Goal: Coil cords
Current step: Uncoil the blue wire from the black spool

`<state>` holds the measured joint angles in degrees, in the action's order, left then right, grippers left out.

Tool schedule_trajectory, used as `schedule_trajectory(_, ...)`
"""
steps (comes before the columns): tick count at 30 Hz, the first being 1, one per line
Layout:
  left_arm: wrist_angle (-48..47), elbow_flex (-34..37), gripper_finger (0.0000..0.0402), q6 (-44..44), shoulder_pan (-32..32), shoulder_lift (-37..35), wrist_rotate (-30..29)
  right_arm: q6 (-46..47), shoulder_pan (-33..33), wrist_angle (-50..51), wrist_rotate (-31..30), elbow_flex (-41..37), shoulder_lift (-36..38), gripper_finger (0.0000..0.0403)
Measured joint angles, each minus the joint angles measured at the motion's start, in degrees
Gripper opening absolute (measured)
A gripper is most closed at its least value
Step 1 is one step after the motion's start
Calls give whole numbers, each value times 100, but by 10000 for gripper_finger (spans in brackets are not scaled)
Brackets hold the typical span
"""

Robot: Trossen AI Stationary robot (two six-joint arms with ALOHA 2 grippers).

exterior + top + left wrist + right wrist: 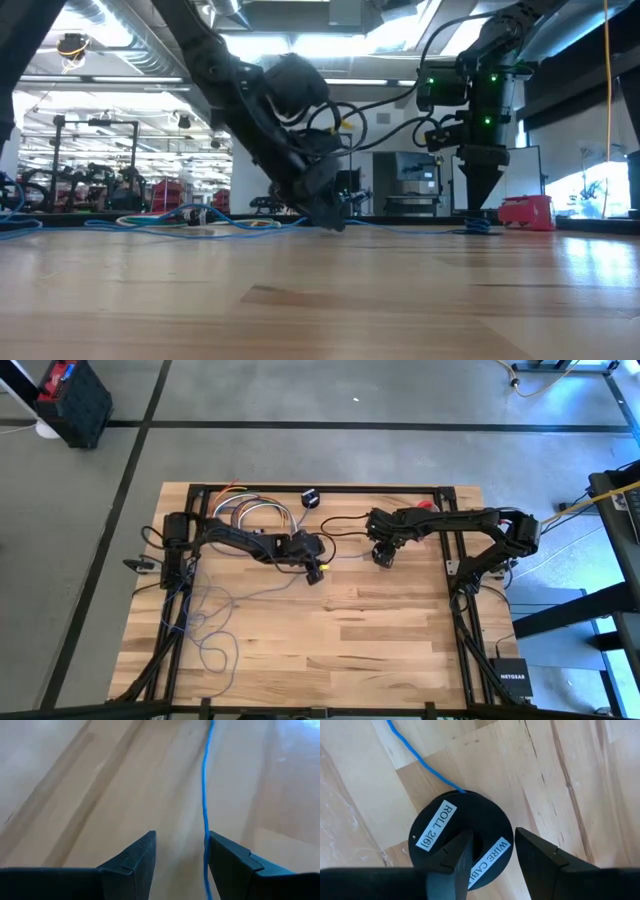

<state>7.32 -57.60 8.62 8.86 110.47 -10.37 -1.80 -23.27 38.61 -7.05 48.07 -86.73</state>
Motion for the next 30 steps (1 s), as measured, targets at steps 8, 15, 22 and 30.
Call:
schedule_trajectory(8, -17, 0, 111, -227, 73, 3, -4, 0, 0, -13, 0, 0, 1, 152)
schedule_trajectory(15, -40, 0, 9, -419, 15, 3, -13, 0, 0, -2, 0, 0, 1, 152)
schedule_trajectory(22, -1044, -24, 4, -208, -384, -185, -98, 0, 0, 26, 3, 0, 1, 152)
schedule_trajectory(30, -3037, -4, 2, 618, -1443, -751, -593, 0, 0, 29, 11, 0, 0, 152)
